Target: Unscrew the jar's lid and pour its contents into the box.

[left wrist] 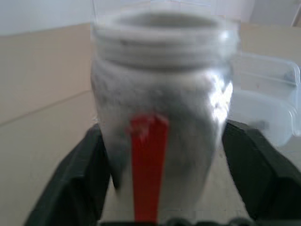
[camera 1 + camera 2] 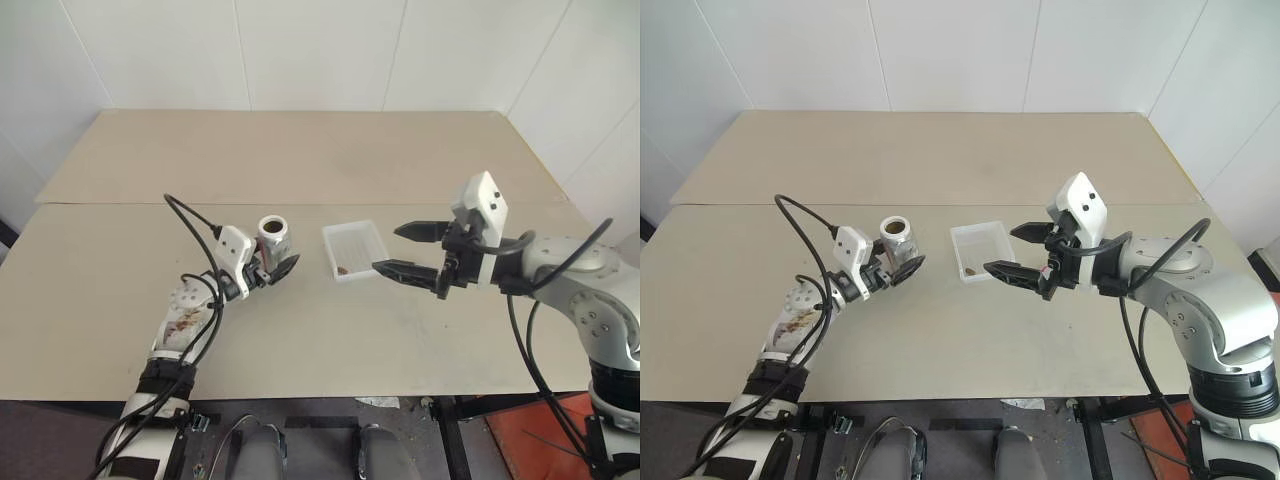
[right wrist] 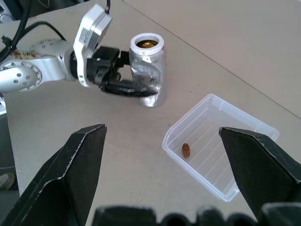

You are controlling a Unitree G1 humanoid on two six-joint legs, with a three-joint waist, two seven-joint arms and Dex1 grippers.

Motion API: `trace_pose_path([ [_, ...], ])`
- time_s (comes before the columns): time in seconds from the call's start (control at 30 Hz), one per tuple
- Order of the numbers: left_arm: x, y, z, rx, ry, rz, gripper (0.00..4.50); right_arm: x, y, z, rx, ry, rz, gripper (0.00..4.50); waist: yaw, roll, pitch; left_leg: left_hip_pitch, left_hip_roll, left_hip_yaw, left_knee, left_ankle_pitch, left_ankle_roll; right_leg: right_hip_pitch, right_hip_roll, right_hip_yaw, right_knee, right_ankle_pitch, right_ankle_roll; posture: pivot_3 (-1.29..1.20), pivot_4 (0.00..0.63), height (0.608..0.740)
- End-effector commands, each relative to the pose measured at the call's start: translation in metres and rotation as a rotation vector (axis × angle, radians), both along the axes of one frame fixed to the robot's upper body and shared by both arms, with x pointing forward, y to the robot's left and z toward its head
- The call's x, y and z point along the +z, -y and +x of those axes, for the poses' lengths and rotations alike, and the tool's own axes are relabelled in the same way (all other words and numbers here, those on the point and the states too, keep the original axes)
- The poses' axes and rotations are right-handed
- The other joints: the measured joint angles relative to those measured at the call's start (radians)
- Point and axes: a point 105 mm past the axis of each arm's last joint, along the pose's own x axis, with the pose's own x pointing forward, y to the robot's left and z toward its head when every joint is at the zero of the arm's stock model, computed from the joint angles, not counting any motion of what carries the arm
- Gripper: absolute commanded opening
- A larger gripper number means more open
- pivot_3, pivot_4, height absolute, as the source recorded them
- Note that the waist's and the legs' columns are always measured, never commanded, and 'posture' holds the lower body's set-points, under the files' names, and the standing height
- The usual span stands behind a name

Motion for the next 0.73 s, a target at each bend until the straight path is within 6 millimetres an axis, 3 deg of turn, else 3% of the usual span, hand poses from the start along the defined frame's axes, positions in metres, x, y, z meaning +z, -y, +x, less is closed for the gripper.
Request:
trace_pose_path([
  [0.03, 0.016, -0.014, -0.011, -0.008, 0.038, 0.018, 4.47, 0.011, -0.003, -0.004, 0.026, 0.063, 0.013, 4.5, -0.001, 0.0, 0.0, 0.0, 0.0, 0.0, 0.0, 0.0, 0.0, 0.0, 0.0, 0.0, 0.0, 0.0, 0.0, 0.0, 0.15, 0.74],
  [0.13, 0.021, -0.03, -0.026, -0.029, 0.03, 0.05, 4.47, 0.009, -0.003, -0.004, 0.027, 0.06, 0.012, 4.5, -0.001, 0.0, 0.0, 0.0, 0.001, 0.0, 0.0, 0.0, 0.0, 0.0, 0.0, 0.0, 0.0, 0.0, 0.0, 0.0, 0.15, 0.74],
  [0.27, 0.04, -0.056, -0.061, -0.125, 0.001, 0.075, 4.47, 0.008, -0.001, -0.009, 0.035, 0.049, 0.03, 4.5, -0.003, 0.0, 0.0, 0.0, 0.002, 0.0, -0.001, 0.0, 0.0, 0.0, 0.001, 0.0, 0.0, 0.0, 0.0, 0.0, 0.15, 0.74],
  [0.4, 0.069, -0.093, -0.111, -0.262, -0.029, 0.145, 4.47, 0.0, 0.007, -0.015, 0.05, 0.053, 0.002, 4.5, -0.005, 0.0, 0.0, 0.001, 0.003, 0.002, -0.001, 0.0, 0.0, -0.001, 0.001, 0.001, -0.001, 0.0, 0.0, 0.0, 0.15, 0.74],
  [0.5, 0.093, -0.107, -0.141, -0.358, -0.063, 0.163, 4.47, -0.007, 0.013, -0.016, 0.053, 0.059, -0.034, 4.5, -0.001, 0.0, 0.0, 0.001, 0.005, 0.003, -0.002, 0.0, 0.0, -0.001, 0.002, 0.001, -0.001, 0.0, -0.001, 0.0, 0.15, 0.74],
  [0.63, 0.114, -0.119, -0.153, -0.336, -0.065, 0.188, 4.47, -0.01, 0.02, -0.015, 0.054, 0.062, -0.028, 4.5, 0.005, 0.001, 0.0, 0.006, 0.005, 0.004, -0.002, 0.0, 0.0, 0.003, 0.002, 0.0, -0.002, -0.001, -0.001, 0.0, 0.15, 0.74],
  [0.73, 0.115, -0.123, -0.153, -0.296, -0.06, 0.2, 4.47, -0.012, 0.018, -0.012, 0.052, 0.066, -0.025, 4.5, 0.002, 0.001, 0.0, 0.007, 0.005, 0.004, -0.003, 0.0, 0.0, 0.004, 0.003, 0.0, -0.002, -0.001, -0.001, 0.0, 0.15, 0.74],
])
